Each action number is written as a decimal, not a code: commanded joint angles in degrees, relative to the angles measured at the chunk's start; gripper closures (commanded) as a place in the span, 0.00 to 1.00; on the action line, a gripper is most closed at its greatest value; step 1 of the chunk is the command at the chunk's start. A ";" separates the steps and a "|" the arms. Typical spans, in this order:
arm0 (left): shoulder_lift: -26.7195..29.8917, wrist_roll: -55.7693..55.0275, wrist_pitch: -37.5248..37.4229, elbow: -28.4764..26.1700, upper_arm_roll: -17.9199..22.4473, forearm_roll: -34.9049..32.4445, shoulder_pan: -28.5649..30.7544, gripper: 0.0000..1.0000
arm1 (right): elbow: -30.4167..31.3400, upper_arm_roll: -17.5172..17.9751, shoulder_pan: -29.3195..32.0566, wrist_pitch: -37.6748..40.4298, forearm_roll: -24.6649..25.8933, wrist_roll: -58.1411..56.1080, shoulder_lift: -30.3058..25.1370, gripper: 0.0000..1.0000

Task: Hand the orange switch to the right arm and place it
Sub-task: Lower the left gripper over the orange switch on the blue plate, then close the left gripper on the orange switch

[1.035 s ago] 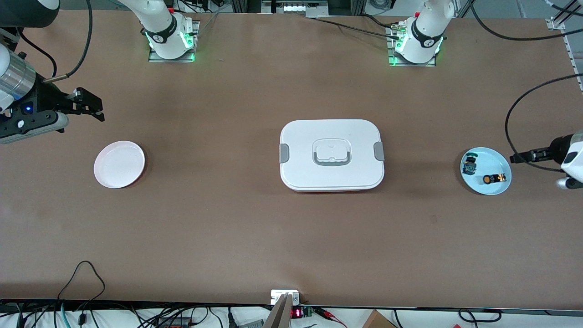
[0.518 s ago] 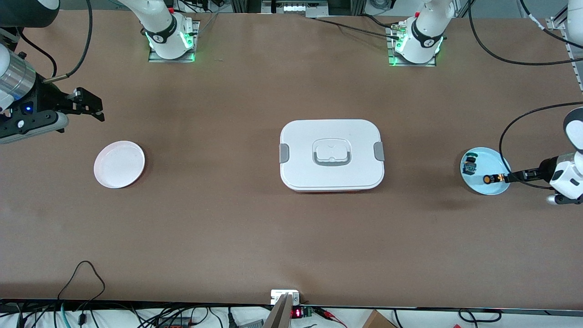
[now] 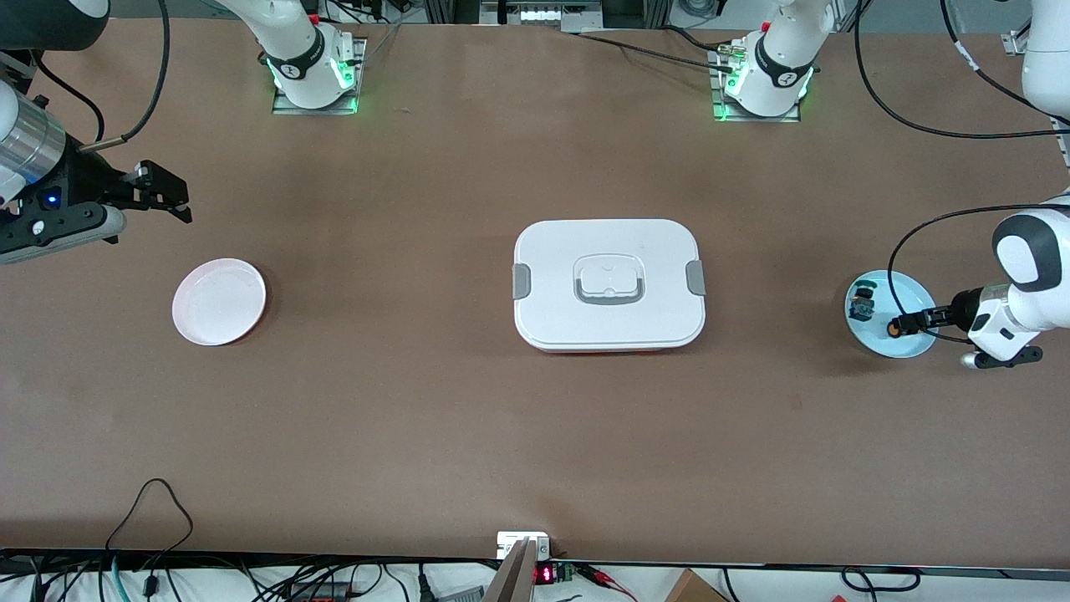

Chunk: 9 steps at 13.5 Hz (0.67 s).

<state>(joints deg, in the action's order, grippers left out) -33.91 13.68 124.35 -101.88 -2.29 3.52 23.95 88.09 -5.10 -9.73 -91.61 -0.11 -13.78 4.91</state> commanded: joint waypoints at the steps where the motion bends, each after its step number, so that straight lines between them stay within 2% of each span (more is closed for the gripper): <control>1: 0.16 1.71 1.06 -0.16 -0.70 1.58 0.66 0.00 | 0.59 0.17 0.42 -0.15 -0.86 -0.63 -0.61 0.00; 4: -1.94 5.91 5.36 -0.16 -0.70 1.92 2.23 0.00 | 0.59 0.17 0.42 -0.15 -0.86 -0.63 -0.61 0.00; 9: -2.39 6.19 5.81 -0.07 -0.87 5.43 2.51 0.00 | 0.59 0.17 0.42 -0.23 -0.86 -0.63 -0.61 0.00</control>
<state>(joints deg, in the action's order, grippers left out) -36.30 18.10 129.68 -102.03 -2.39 6.27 25.71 88.09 -5.10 -9.73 -91.61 -0.11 -13.78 4.92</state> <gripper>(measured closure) 0.000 0.000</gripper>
